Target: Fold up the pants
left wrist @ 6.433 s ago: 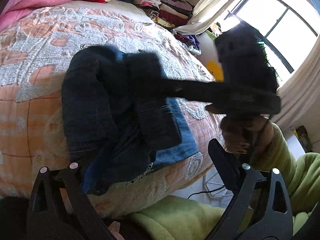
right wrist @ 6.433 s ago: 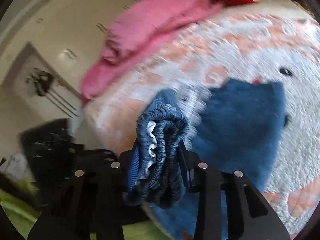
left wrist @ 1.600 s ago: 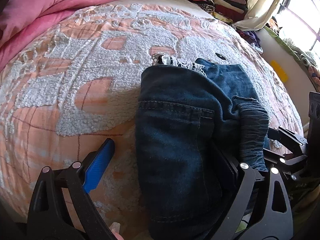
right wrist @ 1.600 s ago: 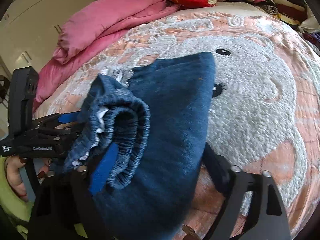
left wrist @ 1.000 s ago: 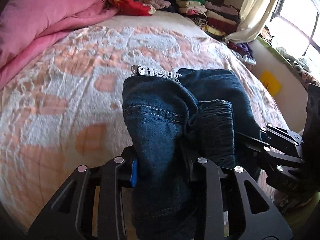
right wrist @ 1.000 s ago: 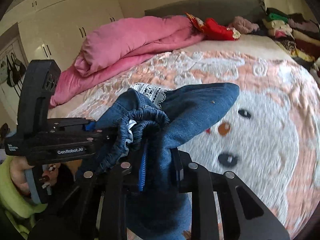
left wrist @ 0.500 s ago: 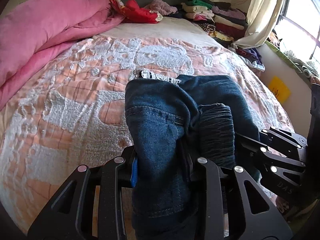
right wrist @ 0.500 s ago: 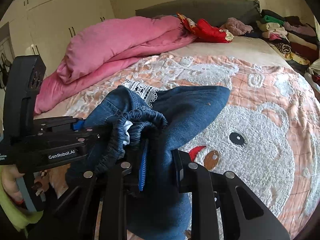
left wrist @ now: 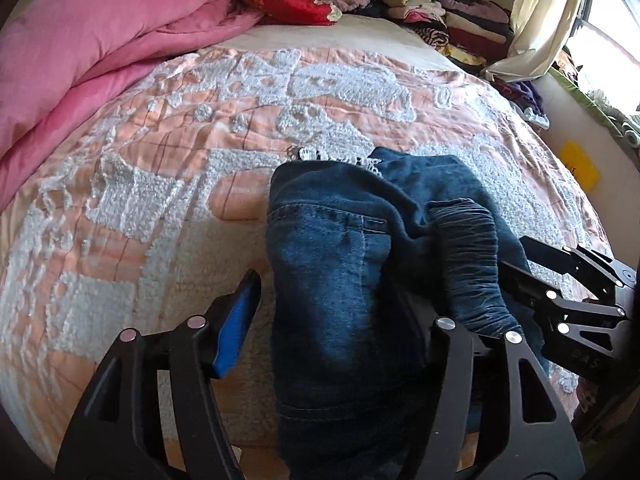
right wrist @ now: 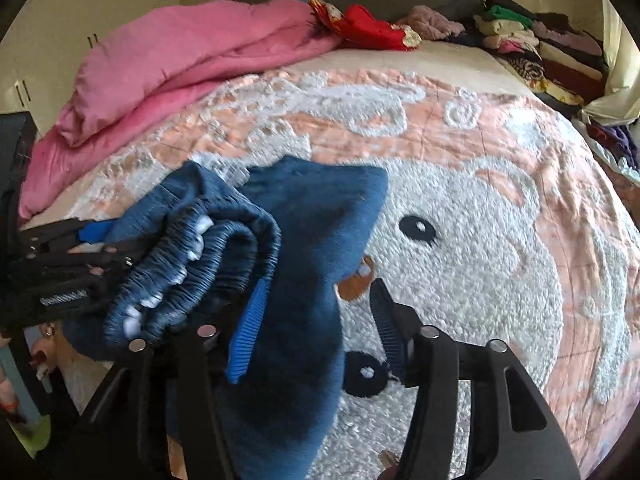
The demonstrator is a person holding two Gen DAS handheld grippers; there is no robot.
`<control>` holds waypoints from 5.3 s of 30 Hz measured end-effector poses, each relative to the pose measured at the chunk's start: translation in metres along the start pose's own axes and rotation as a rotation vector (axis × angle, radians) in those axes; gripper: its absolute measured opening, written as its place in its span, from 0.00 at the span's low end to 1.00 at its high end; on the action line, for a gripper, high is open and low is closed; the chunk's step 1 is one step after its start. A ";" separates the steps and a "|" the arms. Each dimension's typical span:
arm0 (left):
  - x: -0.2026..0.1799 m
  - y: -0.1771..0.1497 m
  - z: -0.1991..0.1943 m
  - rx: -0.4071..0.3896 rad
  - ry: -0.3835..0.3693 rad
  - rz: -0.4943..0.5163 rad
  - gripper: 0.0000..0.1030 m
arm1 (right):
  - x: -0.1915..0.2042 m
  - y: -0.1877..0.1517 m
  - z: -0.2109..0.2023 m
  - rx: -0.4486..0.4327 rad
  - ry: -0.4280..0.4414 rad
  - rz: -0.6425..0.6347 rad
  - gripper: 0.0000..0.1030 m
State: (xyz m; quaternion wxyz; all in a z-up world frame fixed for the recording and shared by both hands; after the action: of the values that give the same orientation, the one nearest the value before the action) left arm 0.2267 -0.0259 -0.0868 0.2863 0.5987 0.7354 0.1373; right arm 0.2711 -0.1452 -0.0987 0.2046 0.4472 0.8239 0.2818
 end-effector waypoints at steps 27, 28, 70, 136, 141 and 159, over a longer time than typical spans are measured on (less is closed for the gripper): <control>0.006 -0.005 -0.049 -0.111 -0.010 -0.018 0.89 | -0.012 -0.011 -0.072 -0.139 -0.038 0.095 0.93; 0.007 -0.005 -0.055 -0.119 -0.016 -0.021 0.90 | -0.011 -0.010 -0.078 -0.152 -0.044 0.089 0.93; 0.026 -0.114 -0.106 -0.055 -0.019 -0.024 0.91 | 0.044 -0.099 -0.135 -0.111 -0.100 0.075 0.96; 0.032 -0.111 -0.114 -0.058 -0.005 -0.034 0.91 | 0.044 -0.099 -0.139 -0.106 -0.107 0.068 0.96; 0.032 -0.112 -0.115 -0.054 -0.006 -0.034 0.91 | 0.042 -0.099 -0.139 -0.106 -0.109 0.066 0.96; 0.031 -0.114 -0.115 -0.049 -0.004 -0.031 0.91 | 0.036 -0.098 -0.143 -0.102 -0.127 0.067 0.96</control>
State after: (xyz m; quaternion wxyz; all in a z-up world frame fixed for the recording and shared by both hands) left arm 0.0644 -0.0077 -0.0651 0.3045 0.5804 0.7403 0.1497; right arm 0.1079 -0.1978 -0.0569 0.2695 0.4806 0.7783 0.3012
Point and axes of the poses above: each gripper's, at about its wrist camera, not at the fingertips, and z roughly the way its jaws point, x to its left, y to its top, the point moved 8 cm from there along z, roughly the way its jaws point, and after that the axes turned 15 degrees about -z, right-handed, at the moved point
